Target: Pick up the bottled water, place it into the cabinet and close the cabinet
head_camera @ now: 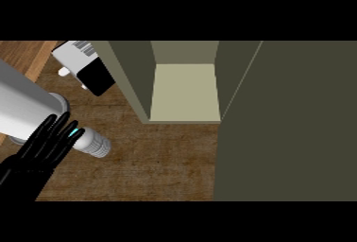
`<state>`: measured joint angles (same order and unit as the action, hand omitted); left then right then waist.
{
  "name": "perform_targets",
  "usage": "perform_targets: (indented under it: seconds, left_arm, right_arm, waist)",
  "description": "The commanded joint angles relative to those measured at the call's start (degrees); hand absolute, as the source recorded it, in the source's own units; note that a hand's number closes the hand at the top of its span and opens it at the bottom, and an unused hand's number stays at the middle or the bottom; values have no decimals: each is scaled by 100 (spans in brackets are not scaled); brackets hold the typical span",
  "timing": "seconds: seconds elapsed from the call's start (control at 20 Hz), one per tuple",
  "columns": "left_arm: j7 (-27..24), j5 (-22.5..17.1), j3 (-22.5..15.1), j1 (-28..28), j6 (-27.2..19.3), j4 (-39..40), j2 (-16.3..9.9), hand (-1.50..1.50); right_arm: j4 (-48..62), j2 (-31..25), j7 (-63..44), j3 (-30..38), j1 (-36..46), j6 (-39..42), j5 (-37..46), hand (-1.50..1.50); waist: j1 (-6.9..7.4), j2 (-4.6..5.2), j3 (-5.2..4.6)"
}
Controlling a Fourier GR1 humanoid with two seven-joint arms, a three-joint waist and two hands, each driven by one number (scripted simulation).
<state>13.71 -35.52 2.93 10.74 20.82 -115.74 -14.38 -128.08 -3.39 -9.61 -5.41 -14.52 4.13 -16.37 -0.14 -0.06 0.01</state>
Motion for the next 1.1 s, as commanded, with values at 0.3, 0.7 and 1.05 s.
perform_targets:
  seconds: [0.3,0.7,1.05]
  left_arm:
    - [370,-1431,1138,806,1129,142,-643,-150]
    - [326,-1230,1519,718,1552,417,-438,-150]
    - [-112,-663,1652,369,1994,1221,-71,-150]
  right_arm:
    - [-268,71,492,-111,-1259,511,-184,-150]
    - [-215,64,636,-116,-1456,776,-307,-150]
    - [-72,57,1180,-197,-1777,1145,-151,-150]
  waist:
    - [15,-10,0]
    - [6,-4,0]
    - [-19,-3,-1]
